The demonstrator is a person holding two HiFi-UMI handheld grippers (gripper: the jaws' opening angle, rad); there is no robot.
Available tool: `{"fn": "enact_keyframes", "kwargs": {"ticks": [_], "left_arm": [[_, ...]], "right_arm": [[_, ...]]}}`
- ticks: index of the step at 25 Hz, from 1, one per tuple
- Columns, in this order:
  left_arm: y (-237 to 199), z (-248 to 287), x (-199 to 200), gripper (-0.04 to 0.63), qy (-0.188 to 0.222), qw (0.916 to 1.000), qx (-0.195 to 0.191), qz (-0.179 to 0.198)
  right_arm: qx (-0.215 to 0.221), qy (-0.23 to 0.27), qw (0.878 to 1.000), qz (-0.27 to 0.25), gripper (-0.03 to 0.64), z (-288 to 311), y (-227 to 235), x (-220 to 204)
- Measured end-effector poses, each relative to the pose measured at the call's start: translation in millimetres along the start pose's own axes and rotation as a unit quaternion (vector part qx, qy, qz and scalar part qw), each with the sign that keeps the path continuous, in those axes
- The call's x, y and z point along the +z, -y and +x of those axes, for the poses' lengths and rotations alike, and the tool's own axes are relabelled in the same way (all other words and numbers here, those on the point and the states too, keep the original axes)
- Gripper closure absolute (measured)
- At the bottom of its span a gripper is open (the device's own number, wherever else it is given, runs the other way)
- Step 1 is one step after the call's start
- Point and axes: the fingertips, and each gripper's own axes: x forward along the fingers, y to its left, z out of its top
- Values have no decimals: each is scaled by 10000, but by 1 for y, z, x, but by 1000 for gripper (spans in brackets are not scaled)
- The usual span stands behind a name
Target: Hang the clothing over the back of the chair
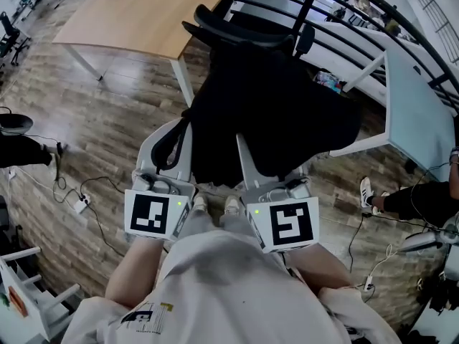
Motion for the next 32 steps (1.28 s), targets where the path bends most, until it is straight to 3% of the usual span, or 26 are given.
{"fn": "enact_keyframes", "kwargs": {"ticks": [10, 22, 32], "left_arm": [[9, 9, 1, 594, 92, 9994, 340, 10], [-37, 56, -4, 594, 235, 9992, 259, -198], [-102, 114, 31, 594, 587, 9980, 39, -225]], "right_arm": [[217, 102, 9995, -228, 485, 3, 14, 5], [60, 171, 9990, -406, 482, 61, 20, 17], [-124, 447, 9972, -587, 480, 134, 28, 74]]}}
